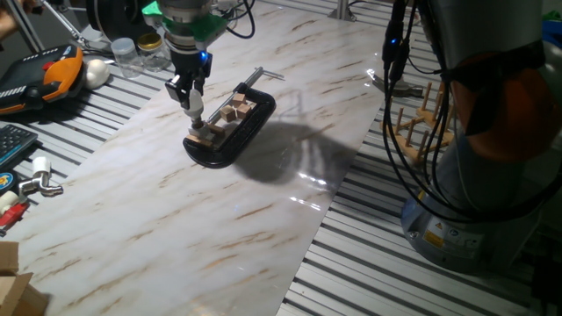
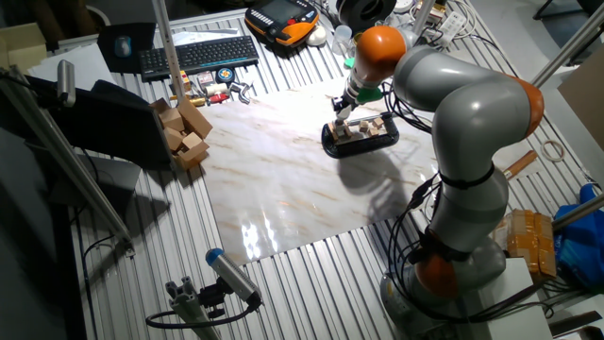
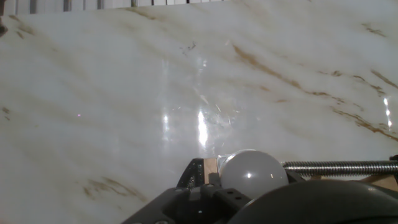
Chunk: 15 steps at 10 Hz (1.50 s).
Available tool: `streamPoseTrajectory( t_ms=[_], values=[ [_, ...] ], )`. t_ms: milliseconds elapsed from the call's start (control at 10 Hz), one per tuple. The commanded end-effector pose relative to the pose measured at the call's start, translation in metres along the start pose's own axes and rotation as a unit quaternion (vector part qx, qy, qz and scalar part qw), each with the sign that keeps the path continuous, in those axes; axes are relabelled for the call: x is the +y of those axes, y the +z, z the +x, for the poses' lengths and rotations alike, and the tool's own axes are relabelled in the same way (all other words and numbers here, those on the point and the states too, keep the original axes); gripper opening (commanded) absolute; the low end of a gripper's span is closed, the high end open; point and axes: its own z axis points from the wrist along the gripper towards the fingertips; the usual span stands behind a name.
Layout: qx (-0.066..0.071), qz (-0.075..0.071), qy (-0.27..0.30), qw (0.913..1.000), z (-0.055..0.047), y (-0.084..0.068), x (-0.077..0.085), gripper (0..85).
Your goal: Install the light bulb by rotating it
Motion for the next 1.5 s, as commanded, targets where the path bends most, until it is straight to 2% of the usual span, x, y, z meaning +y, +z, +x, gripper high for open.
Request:
streamPoseTrajectory(
  t_ms=[0,600,1400],
  values=[
    [-0.001,0.0,0.0,1.0,0.0005,0.0012,0.0008,0.0],
    [-0.008,0.002,-0.02,0.9998,0.0014,0.0057,0.0014,0.0],
    [-0.011,-0.008,-0.051,0.9986,0.0024,0.0081,0.0017,0.0]
  ],
)
